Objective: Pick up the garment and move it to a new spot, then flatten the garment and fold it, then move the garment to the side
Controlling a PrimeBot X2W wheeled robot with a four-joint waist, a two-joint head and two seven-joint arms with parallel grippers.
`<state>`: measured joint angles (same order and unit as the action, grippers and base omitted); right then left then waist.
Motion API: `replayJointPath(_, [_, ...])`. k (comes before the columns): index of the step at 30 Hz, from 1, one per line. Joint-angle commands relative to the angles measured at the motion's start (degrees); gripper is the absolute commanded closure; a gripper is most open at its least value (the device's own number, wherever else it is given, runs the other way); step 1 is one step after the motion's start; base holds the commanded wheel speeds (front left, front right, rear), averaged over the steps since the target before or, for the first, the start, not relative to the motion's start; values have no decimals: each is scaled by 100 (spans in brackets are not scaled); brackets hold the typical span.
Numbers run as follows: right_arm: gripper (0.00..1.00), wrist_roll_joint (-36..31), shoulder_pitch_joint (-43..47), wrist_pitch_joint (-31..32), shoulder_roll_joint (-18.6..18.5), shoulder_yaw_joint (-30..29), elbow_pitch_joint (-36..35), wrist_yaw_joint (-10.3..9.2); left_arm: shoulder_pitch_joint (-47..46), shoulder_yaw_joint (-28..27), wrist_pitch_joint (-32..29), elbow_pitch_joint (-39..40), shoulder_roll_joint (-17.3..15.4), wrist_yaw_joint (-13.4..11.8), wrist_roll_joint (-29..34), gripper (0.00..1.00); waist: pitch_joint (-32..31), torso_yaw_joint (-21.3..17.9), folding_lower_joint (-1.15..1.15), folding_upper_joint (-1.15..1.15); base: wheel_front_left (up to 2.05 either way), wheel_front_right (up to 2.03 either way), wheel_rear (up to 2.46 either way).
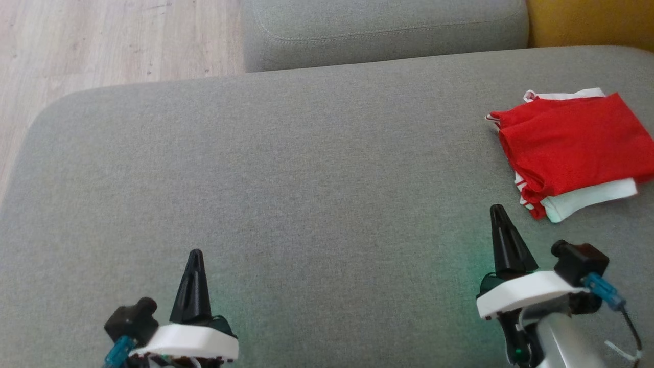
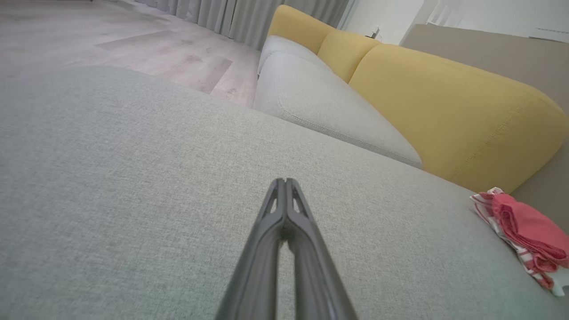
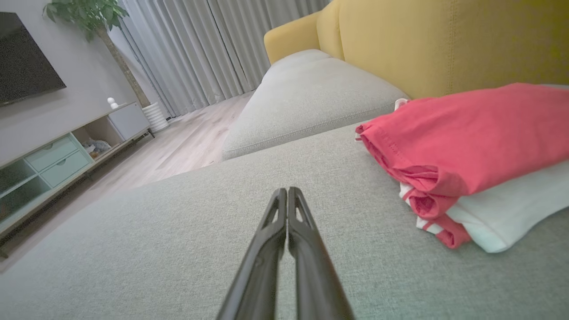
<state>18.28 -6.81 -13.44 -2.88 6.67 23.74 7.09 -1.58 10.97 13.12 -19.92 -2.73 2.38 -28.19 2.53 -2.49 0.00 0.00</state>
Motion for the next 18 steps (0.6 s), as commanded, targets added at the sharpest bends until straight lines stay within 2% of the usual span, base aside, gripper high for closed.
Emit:
replayJointPath(1, [100, 235, -277, 70, -39, -56, -222, 4, -227, -112, -33, 205, -9, 36, -183, 100, -4, 5, 0, 0, 0, 0, 0])
replayJointPath(18, [100, 1413, -221, 331, -72, -202, -341, 9, -263, -357, -326, 265, -22, 111, -1180, 100, -40, 44, 0, 0, 0, 0, 0])
